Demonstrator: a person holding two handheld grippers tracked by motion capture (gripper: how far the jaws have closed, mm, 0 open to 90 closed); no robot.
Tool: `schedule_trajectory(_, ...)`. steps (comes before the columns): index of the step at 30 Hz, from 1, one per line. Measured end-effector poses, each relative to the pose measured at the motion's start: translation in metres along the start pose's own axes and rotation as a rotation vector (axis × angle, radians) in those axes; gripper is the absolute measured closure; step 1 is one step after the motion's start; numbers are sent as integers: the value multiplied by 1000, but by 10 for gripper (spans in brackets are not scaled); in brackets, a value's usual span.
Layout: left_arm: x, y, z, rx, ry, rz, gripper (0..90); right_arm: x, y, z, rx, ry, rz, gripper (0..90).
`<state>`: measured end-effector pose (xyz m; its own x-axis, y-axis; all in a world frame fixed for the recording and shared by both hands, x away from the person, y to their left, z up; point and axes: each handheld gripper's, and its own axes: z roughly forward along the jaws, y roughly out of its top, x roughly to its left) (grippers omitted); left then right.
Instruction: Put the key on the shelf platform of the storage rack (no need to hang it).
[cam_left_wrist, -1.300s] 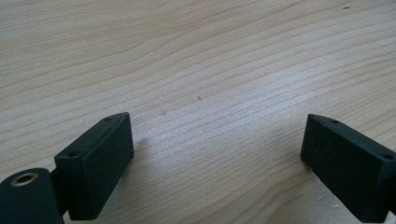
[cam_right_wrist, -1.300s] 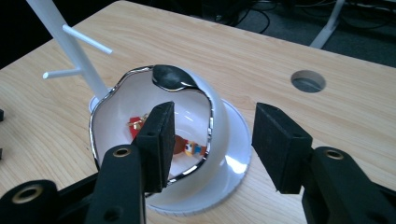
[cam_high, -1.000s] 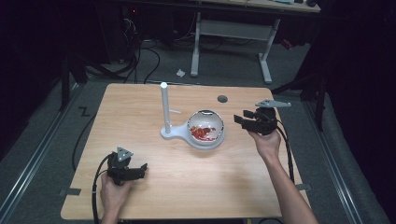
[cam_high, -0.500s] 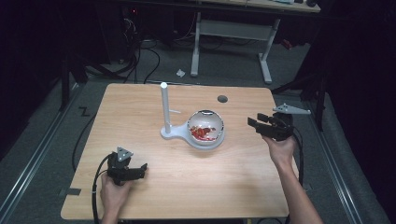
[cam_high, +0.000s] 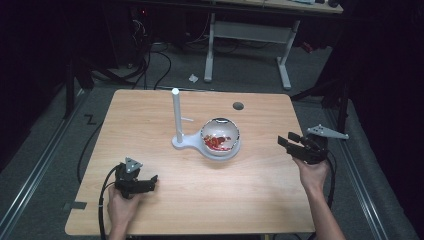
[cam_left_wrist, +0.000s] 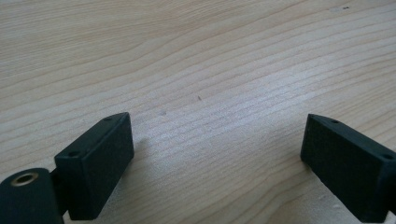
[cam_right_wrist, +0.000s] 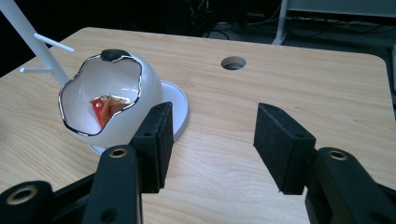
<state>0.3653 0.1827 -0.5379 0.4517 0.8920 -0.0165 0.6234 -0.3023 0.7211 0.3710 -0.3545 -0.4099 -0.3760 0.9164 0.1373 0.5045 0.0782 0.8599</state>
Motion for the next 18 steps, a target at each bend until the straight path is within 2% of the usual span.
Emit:
schedule_trajectory(10,0,0,0,1,0,1,98,-1,-19,-5,-12,-9,-1,474)
schedule_trajectory(18,0,0,0,1,0,1,98,1,-38,-2,4,-2,14,466)
